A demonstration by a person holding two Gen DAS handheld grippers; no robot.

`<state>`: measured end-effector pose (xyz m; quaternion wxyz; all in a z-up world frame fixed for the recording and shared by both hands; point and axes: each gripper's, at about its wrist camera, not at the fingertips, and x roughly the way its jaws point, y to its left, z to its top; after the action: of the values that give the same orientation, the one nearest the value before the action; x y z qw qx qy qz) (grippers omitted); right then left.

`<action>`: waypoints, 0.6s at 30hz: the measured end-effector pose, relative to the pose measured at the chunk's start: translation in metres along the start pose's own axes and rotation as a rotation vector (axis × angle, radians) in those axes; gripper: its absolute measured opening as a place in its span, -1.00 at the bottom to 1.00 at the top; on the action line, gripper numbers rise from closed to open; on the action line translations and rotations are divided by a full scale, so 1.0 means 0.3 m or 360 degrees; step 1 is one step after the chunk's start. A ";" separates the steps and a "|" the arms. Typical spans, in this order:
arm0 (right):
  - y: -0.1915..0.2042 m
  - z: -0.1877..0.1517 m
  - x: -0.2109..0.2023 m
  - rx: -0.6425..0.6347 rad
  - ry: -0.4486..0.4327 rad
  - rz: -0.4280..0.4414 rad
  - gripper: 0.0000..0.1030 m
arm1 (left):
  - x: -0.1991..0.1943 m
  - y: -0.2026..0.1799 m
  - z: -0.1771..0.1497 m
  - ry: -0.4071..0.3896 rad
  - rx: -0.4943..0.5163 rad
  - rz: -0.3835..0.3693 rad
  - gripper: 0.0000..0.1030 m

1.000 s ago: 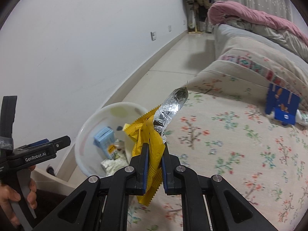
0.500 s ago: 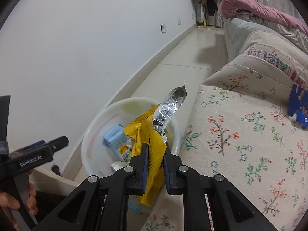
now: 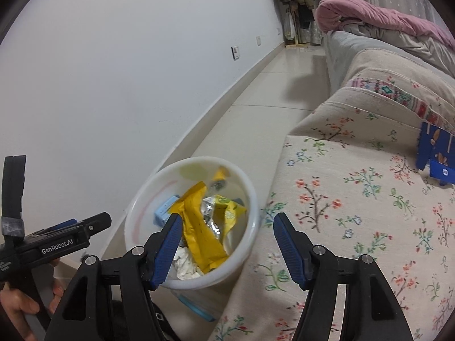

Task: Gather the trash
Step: 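Move both grippers back over the bed toward the blue box and white bottle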

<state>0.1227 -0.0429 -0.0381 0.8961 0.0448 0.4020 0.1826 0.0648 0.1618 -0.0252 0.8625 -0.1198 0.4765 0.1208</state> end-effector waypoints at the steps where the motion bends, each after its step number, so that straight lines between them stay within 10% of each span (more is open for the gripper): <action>1: -0.007 -0.002 -0.004 0.0003 -0.0002 -0.0009 0.32 | 0.000 -0.003 0.000 0.0000 0.0005 -0.0005 0.89; 18: -0.189 -0.027 -0.112 0.0189 -0.0046 -0.0167 0.37 | -0.007 -0.124 -0.010 0.0006 0.0109 -0.0096 0.89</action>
<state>0.1127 -0.1083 -0.0325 0.9059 0.0793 0.4011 0.1105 0.0733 0.1255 -0.0216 0.8685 -0.1048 0.4781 0.0783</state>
